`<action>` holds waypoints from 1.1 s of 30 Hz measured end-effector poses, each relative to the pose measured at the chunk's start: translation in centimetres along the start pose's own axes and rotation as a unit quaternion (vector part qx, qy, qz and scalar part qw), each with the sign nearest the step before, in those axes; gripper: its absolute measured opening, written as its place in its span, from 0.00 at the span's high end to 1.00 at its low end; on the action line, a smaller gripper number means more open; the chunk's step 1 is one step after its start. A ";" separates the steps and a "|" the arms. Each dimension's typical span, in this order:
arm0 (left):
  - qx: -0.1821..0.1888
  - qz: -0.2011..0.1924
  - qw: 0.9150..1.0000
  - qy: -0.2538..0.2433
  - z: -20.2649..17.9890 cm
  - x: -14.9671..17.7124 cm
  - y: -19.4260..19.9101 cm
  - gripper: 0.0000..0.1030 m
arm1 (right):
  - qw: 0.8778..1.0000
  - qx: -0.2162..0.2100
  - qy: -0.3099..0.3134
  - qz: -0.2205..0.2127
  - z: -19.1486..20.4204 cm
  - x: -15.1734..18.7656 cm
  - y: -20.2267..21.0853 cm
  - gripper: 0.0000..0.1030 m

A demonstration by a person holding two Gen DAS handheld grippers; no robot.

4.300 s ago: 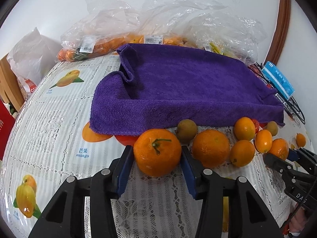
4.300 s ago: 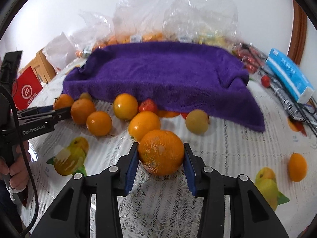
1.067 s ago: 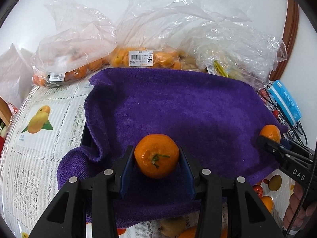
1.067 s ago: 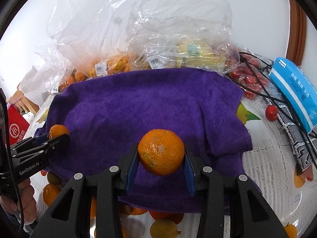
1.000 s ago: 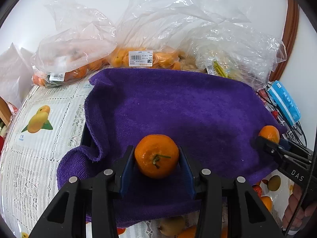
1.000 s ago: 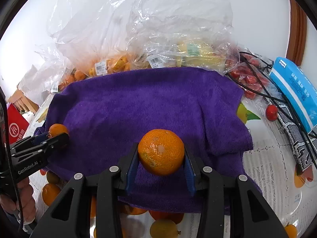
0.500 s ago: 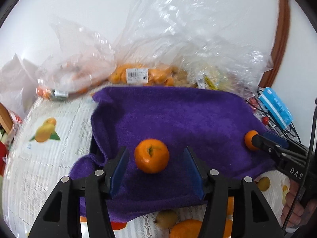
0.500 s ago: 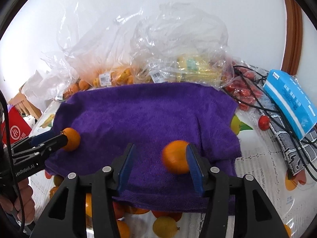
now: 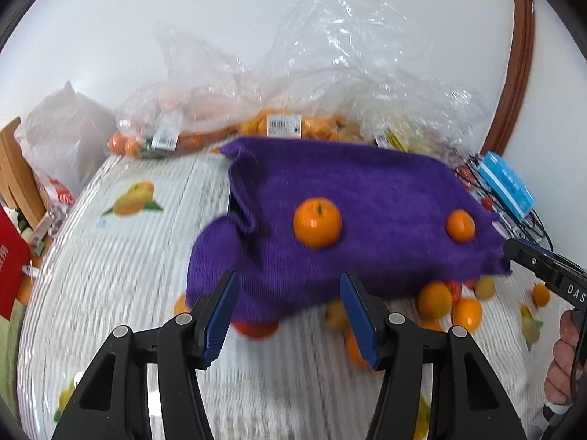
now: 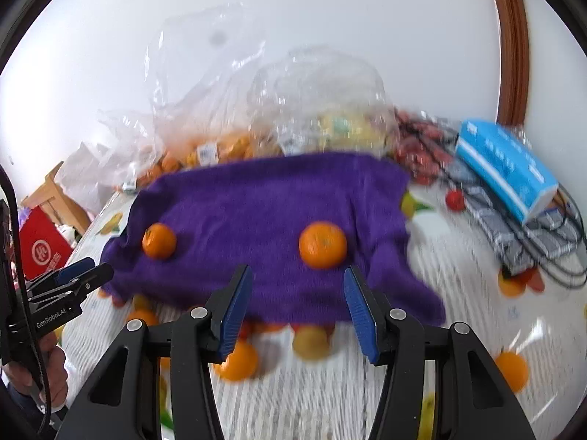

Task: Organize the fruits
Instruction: 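Open the right tool onto the towel while the left tool releases its tangerine there, then withdraw both open tools back toward the fruit row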

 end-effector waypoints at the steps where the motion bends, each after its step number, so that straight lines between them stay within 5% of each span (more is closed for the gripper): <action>1: -0.001 0.004 1.000 0.000 0.0 0.5 0.2 0.46 | 1.000 0.002 -0.002 0.003 -0.2 0.3 0.1 0.49; 15: 0.007 0.058 0.998 0.017 0.8 5.0 1.2 0.46 | 1.000 0.013 0.001 0.016 -0.3 4.9 3.4 0.49; 26: 0.001 0.079 0.997 0.027 2.6 6.8 0.8 0.46 | 0.999 0.005 0.009 0.052 1.7 7.1 1.4 0.49; 33: 0.008 0.066 0.997 0.026 3.0 6.9 0.8 0.35 | 0.998 0.016 0.022 0.062 3.1 7.6 -0.6 0.49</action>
Point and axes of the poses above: each gripper's, at about its wrist camera, not at the fingertips, and y roughly against the way its jaws point, z to its left, x to its underside, the point moved 3 cm from there along -y, roughly the way its jaws point, and after that the axes turned 7 degrees about -y, right-handed, at the moved point
